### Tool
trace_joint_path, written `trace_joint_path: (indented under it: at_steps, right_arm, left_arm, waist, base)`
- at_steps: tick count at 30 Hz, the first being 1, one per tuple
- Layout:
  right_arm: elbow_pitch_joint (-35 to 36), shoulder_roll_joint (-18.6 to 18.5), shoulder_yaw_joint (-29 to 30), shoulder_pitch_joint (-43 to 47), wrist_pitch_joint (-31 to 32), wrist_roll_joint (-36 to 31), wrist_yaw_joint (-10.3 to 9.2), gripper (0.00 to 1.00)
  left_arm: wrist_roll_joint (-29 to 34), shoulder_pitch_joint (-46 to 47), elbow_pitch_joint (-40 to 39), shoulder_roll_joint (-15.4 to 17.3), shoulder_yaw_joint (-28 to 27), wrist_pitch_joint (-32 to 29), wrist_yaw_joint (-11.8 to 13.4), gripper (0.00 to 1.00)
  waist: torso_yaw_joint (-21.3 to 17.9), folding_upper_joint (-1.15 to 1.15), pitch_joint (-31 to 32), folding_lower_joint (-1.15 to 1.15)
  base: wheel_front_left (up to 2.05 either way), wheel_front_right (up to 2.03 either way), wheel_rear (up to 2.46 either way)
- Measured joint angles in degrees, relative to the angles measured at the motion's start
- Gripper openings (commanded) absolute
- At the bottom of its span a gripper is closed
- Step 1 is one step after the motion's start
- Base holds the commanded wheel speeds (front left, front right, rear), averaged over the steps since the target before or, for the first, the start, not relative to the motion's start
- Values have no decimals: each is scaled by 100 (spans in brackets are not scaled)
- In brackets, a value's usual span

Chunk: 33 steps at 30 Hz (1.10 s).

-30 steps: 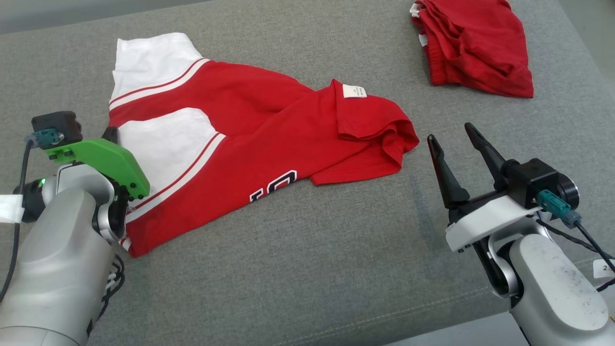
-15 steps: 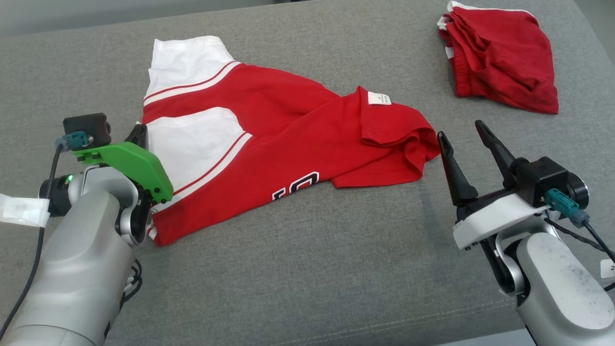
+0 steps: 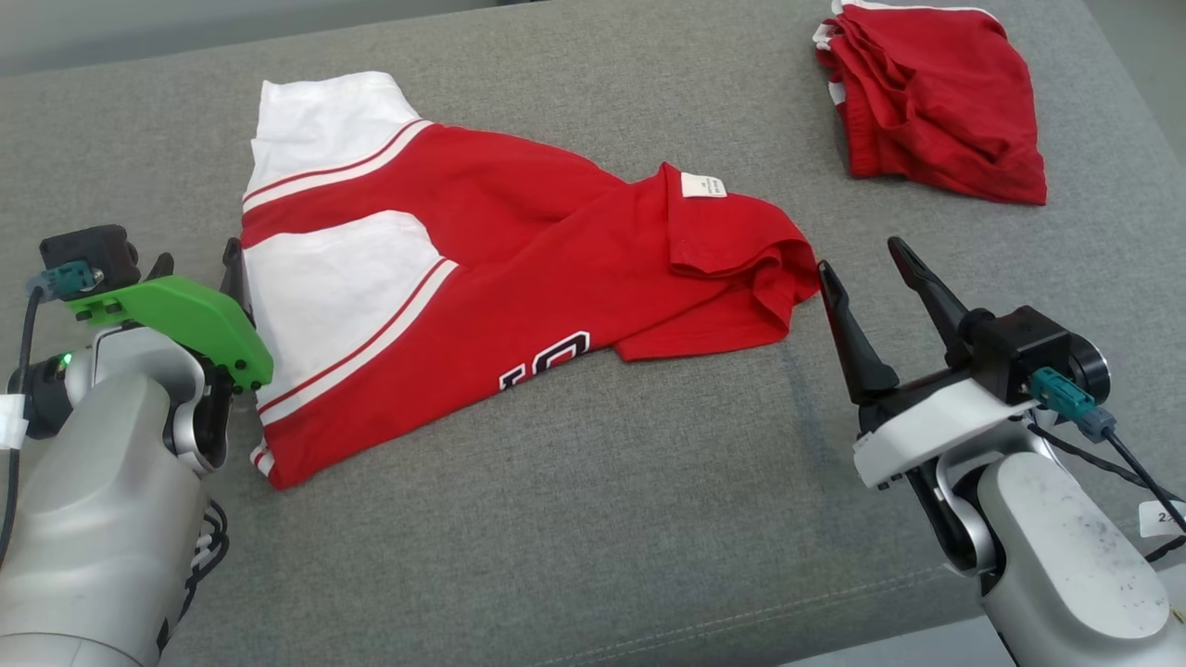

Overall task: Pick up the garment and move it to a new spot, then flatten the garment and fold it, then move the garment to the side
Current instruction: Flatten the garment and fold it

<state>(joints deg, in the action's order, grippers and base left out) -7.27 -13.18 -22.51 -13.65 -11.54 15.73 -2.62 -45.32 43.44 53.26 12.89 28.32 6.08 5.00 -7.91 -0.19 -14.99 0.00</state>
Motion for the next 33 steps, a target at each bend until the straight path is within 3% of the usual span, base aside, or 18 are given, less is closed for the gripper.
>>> trace_joint_path:
  at_steps: [16, 19, 21, 24, 27, 29, 31, 33]
  right_arm:
    - [41, -91, 121, -1, -2, 0, -49, 100]
    - [42, -90, 122, -1, -2, 0, -51, 100]
    - [41, -89, 122, -1, -2, 0, -51, 100]
    - [41, -85, 121, -1, -2, 0, -51, 100]
    - [41, -83, 119, -1, -3, 0, -51, 100]
    - [41, -82, 119, -1, -7, 0, -51, 100]
    - [40, -82, 118, -1, -9, 1, -51, 100]
    - [40, -82, 114, -2, -10, 1, -51, 100]
  left_arm:
    - [-7, 35, 165, -78, 96, -149, 4, 99]
    - [-5, 89, 162, -93, 112, -141, 3, 64]
    - [-4, 141, 157, -105, 121, -130, 3, 50]
    - [2, 153, 159, -113, 134, -114, 2, 45]
    - [13, 153, 165, -120, 146, -104, -23, 27]
    - [13, 153, 183, -122, 152, -104, -24, 28]
    - [15, 153, 207, -122, 154, -105, -24, 40]
    - [20, 153, 245, -122, 155, -105, -24, 40]
  waist:
    - [-196, 0, -221, 0]
    - [-187, 0, -229, 0]
    - [-178, 0, -231, 0]
    - [-161, 0, -230, 0]
    - [-145, 0, -226, 0]
    - [-135, 0, -224, 0]
    - [-130, 0, -220, 0]
    - [-127, 0, -217, 0]
  base:
    - [0, 0, 0]
    - [0, 0, 0]
    - [0, 0, 0]
    - [0, 0, 0]
    - [0, 0, 0]
    - [0, 0, 0]
    - [0, 0, 0]
    - [0, 0, 0]
